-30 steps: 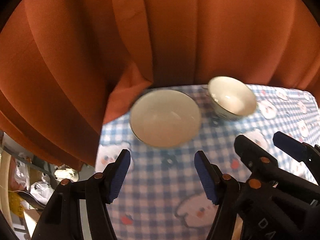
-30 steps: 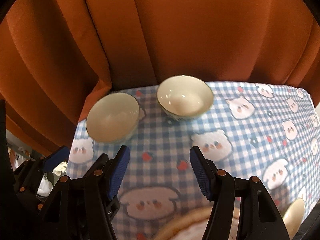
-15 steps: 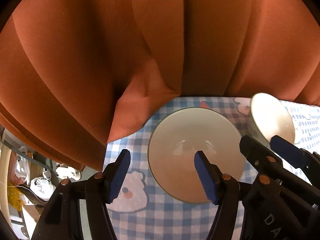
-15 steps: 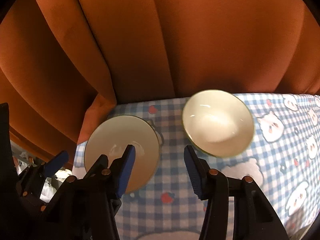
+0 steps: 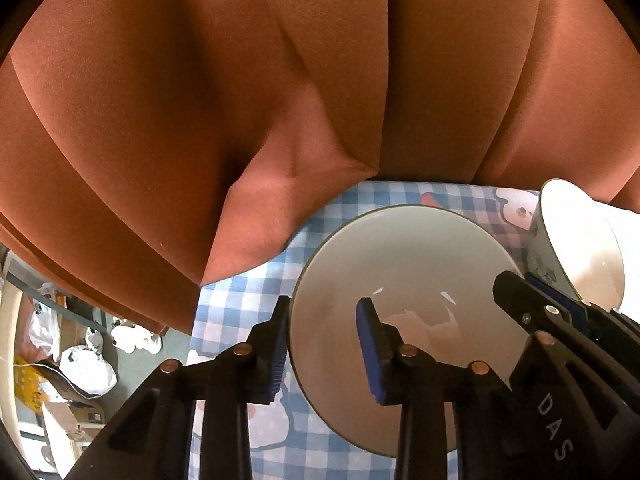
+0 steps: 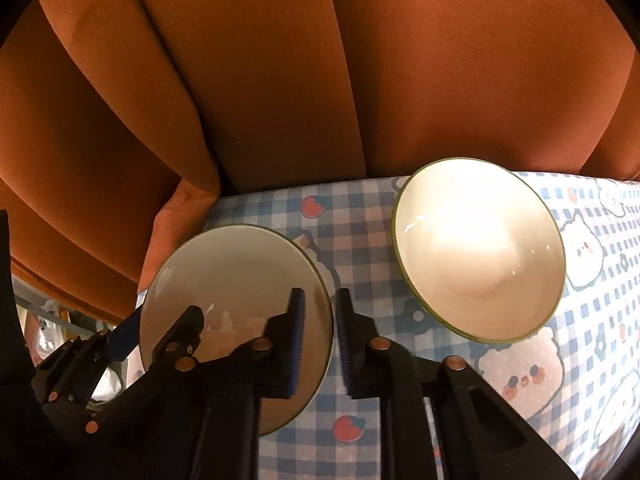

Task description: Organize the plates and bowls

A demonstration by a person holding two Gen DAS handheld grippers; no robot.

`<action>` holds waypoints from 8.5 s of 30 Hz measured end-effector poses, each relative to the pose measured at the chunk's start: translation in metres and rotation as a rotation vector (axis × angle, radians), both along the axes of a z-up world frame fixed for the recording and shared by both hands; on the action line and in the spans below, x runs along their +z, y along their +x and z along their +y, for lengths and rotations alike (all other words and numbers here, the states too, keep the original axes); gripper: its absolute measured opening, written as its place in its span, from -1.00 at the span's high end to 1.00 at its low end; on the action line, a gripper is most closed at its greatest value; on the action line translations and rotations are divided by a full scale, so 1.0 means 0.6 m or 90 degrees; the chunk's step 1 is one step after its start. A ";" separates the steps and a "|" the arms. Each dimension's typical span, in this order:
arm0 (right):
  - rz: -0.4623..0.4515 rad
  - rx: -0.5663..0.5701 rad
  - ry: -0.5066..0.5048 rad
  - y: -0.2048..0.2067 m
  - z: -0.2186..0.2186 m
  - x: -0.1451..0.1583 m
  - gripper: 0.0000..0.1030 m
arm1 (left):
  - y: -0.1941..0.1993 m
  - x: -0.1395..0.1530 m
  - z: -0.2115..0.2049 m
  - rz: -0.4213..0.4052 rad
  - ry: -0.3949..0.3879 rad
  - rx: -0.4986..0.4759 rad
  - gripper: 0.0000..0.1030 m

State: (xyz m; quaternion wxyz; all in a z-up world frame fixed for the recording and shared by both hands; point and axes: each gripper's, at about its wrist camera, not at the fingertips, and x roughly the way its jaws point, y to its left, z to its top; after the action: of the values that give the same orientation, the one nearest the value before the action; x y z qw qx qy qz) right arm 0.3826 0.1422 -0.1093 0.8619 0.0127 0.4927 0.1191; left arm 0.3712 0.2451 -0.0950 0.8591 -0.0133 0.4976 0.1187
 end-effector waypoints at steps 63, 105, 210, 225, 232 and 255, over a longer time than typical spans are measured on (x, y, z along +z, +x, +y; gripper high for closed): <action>-0.088 -0.034 -0.040 -0.286 -0.337 0.179 0.70 | -0.253 0.165 -0.348 -0.078 -0.020 -0.069 0.43; -0.024 -0.015 -0.057 -0.404 -0.672 0.117 0.70 | -0.392 0.066 -0.665 -0.009 -0.034 -0.092 0.42; -0.090 -0.067 -0.069 0.015 -0.249 0.150 -0.20 | 0.029 0.080 -0.262 -0.073 -0.020 -0.102 -0.41; -0.056 -0.073 -0.058 0.076 -0.245 0.047 0.04 | 0.071 -0.016 -0.257 -0.037 -0.031 -0.066 -0.19; -0.043 -0.070 -0.049 0.087 -0.237 0.021 0.42 | 0.082 -0.042 -0.255 -0.021 -0.036 -0.063 0.14; -0.041 -0.043 -0.053 0.075 -0.229 0.042 0.74 | 0.061 -0.011 -0.253 -0.038 -0.054 -0.069 0.53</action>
State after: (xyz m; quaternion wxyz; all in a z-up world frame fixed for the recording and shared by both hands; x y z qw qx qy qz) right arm 0.4274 0.0048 -0.0839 0.8807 -0.0108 0.4684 0.0699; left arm 0.4080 0.0931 -0.1016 0.8775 -0.0264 0.4762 0.0505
